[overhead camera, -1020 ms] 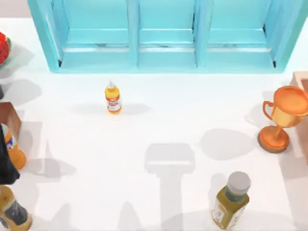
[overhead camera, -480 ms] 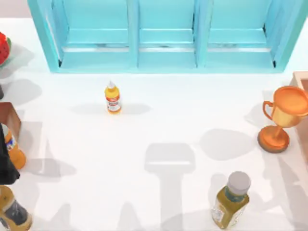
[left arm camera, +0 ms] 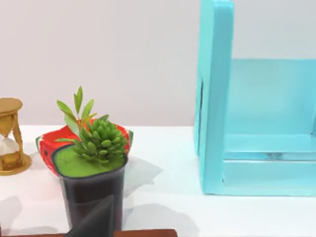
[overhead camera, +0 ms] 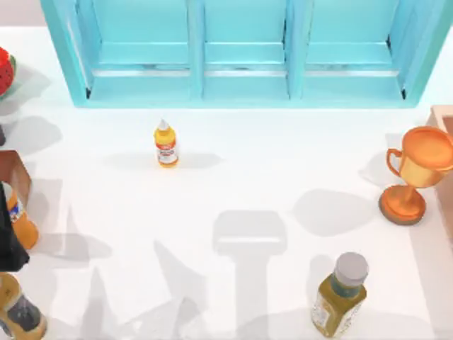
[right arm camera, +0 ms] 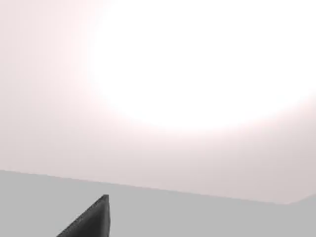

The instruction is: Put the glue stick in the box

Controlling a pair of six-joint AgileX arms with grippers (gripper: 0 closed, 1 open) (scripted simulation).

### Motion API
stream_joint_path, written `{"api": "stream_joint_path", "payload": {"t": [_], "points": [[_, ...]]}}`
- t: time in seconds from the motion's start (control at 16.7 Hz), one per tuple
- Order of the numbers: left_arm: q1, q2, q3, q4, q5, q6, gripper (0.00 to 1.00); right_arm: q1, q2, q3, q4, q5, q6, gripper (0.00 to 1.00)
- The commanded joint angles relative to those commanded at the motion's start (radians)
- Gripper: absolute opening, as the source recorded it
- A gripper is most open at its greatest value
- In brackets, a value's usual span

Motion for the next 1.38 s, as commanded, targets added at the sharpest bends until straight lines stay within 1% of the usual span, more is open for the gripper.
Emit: {"api": "stream_joint_path", "payload": {"t": [0.18,0.36,0.54,0.72,0.9,1.08,1.26,1.38], "points": [[0.0,0.0,0.0,0.0,0.0,0.0,1.0,-0.203,0.034,0.418,-0.019,-0.068,-0.291,1.0],[0.0,0.0,0.0,0.0,0.0,0.0,1.0,-0.37,0.078,0.8,-0.049,-0.101,-0.538,1.0],[0.0,0.0,0.0,0.0,0.0,0.0,1.0,-0.501,0.126,1.133,-0.087,-0.108,-0.738,1.0],[0.0,0.0,0.0,0.0,0.0,0.0,1.0,-0.603,0.164,1.409,-0.127,-0.093,-0.889,1.0],[0.0,0.0,0.0,0.0,0.0,0.0,1.0,-0.682,0.181,1.62,-0.164,-0.065,-0.995,1.0],[0.0,0.0,0.0,0.0,0.0,0.0,1.0,-0.733,0.18,1.757,-0.189,-0.034,-1.061,1.0],[0.0,0.0,0.0,0.0,0.0,0.0,1.0,-0.755,0.172,1.815,-0.201,-0.017,-1.088,1.0],[0.0,0.0,0.0,0.0,0.0,0.0,1.0,-0.755,0.172,1.815,-0.201,-0.017,-1.088,1.0]]}}
